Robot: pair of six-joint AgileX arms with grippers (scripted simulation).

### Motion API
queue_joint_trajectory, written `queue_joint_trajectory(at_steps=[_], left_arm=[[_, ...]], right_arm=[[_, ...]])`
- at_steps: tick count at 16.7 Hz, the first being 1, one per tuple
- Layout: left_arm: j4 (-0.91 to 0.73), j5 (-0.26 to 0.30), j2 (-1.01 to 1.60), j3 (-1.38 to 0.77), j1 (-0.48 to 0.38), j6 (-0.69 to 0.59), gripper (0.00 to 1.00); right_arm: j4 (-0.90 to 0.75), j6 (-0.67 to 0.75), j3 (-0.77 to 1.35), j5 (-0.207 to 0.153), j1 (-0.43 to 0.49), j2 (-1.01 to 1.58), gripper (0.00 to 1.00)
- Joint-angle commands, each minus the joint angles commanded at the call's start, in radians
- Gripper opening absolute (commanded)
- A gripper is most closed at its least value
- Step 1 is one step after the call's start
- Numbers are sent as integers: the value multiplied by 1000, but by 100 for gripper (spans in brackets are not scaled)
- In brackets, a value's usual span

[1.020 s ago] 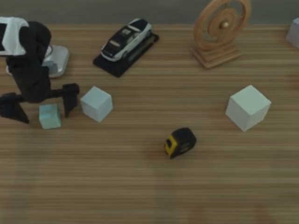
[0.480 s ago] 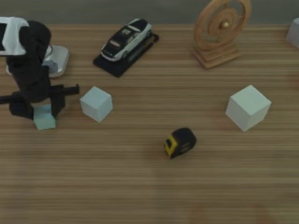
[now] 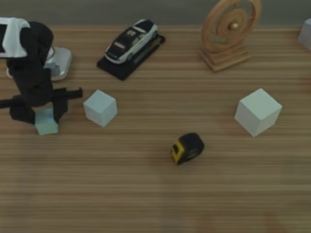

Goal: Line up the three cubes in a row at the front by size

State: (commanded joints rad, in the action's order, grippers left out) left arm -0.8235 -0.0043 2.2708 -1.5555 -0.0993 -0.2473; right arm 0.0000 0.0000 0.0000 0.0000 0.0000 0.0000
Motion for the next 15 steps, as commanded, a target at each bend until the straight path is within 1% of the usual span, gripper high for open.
queue_joint_trajectory(at_steps=[3,8,12,15], left_arm=[[-42,0,-16,-30,3,-1,0],[-217,-1,-88,-123,18,-3,0],[-230,-1,-98,-132,19,-2,0],[-233,-2,-89,-140,0,-14,0]], right_arm=[[0,0,0,0,0,0,100],[0,0,0,0,0,0,100],[0,0,0,0,0,0,100],[0,0,0,0,0,0,100]])
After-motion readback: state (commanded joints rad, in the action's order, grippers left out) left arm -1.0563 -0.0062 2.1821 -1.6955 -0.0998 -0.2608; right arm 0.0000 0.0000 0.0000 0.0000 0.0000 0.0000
